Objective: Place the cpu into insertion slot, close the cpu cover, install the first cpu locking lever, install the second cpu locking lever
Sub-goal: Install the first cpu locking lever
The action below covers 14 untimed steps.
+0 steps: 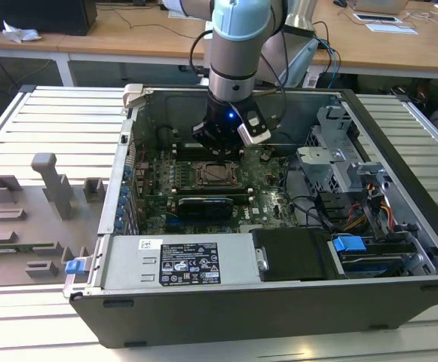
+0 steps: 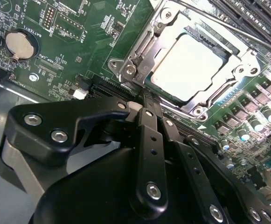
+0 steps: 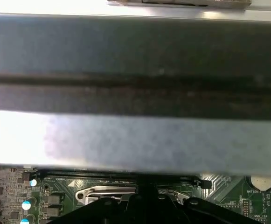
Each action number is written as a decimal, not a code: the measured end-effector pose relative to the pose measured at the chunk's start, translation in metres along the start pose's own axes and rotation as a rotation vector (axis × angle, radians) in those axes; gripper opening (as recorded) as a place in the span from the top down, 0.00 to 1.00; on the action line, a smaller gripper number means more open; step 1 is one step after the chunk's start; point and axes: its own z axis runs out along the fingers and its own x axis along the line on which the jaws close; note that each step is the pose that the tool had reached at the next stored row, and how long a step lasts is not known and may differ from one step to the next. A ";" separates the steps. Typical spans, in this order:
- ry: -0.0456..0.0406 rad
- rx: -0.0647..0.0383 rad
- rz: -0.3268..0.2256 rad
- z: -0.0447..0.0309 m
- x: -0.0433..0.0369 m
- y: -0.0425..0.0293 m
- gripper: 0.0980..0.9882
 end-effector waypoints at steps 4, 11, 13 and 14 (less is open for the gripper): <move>-0.0008 -0.001 0.000 0.0006 -0.0034 0.0001 0.99; 0.0000 -0.001 0.000 0.0022 -0.0067 0.0003 0.99; -0.0015 -0.002 0.000 0.0003 -0.0069 0.0008 0.99; -0.0016 -0.001 -0.001 -0.0031 -0.0070 0.0013 0.99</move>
